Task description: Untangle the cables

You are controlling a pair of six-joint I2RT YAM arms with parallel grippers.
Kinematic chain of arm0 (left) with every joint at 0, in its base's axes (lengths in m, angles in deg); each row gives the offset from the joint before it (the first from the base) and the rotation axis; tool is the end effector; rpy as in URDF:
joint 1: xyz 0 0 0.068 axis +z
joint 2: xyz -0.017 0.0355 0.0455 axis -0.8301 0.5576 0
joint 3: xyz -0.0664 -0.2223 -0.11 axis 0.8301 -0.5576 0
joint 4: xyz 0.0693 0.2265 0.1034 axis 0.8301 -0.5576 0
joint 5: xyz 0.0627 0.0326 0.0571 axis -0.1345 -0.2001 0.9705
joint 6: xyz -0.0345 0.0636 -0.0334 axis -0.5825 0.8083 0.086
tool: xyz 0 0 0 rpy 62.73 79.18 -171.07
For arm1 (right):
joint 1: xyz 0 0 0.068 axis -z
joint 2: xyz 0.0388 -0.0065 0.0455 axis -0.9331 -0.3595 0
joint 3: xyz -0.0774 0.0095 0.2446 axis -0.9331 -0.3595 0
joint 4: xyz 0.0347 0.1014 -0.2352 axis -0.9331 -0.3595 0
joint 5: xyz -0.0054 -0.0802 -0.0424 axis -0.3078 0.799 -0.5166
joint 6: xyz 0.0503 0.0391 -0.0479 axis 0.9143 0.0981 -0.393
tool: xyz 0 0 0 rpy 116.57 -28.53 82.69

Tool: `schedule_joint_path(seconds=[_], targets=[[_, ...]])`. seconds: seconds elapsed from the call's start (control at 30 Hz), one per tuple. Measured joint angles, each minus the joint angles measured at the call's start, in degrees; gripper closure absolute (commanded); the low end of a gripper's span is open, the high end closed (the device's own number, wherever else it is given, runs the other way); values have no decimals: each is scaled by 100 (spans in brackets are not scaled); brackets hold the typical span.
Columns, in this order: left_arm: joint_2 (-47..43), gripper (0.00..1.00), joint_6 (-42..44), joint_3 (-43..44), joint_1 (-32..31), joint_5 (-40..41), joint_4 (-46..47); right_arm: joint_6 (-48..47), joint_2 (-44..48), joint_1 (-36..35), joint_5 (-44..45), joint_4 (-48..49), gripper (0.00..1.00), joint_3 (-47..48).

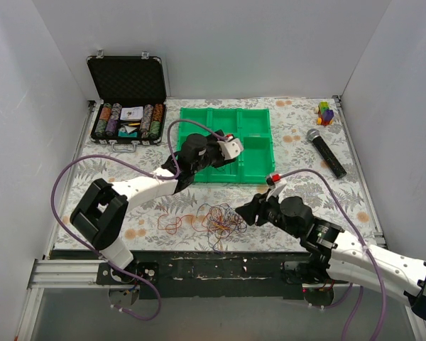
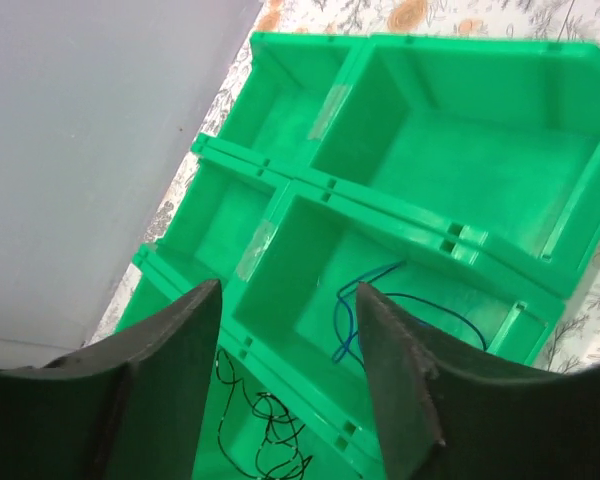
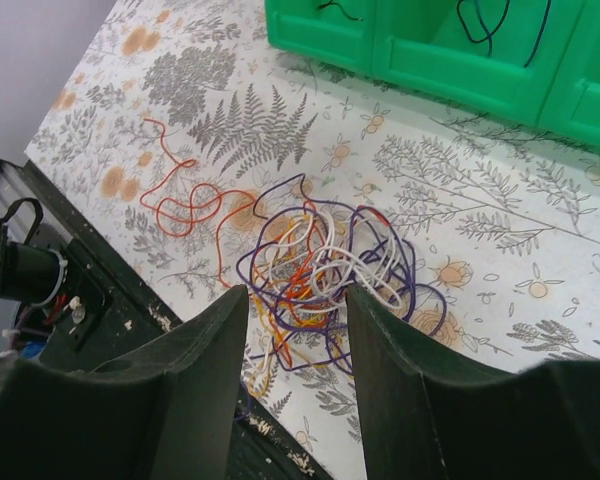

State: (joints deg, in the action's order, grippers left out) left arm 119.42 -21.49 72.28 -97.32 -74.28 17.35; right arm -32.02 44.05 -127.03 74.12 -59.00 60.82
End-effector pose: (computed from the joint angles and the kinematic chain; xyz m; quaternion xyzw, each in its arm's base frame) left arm 0.2967 -0.2682 0.2258 0.3137 0.7331 -0.2398 0.5537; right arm 0.1223 0.1708 0.2129 -0.1056 0.7741 0.3894 0.4878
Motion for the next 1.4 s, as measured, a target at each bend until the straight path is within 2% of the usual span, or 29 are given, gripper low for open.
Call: schedule_joint_path(seconds=[0.17,0.37,0.57,0.73,0.93,1.07,1.4], targets=[[-70,27,-212,348,24,-57,-442,-101,-511,433,4,-212,48,439],[-708,23,-507,393,177,-254,-1241,-245,-811,1447,-236,-256,48,693],[-2022,24,-474,623,761,-1687,-3169,-457,-997,1685,-741,-157,47,741],[-3195,23,236,-254,754,-2616,-4533,-503,-986,1685,-1211,4,46,619],[-3246,20,1025,-1178,739,-2841,-5709,-542,-988,1674,-1526,85,45,570],[-3062,19,1410,-1519,739,-2824,-5928,-533,-990,1617,-1620,177,46,533],[-2704,21,2037,-2146,739,-2793,-5506,-542,-1141,1283,-1611,260,46,533]])
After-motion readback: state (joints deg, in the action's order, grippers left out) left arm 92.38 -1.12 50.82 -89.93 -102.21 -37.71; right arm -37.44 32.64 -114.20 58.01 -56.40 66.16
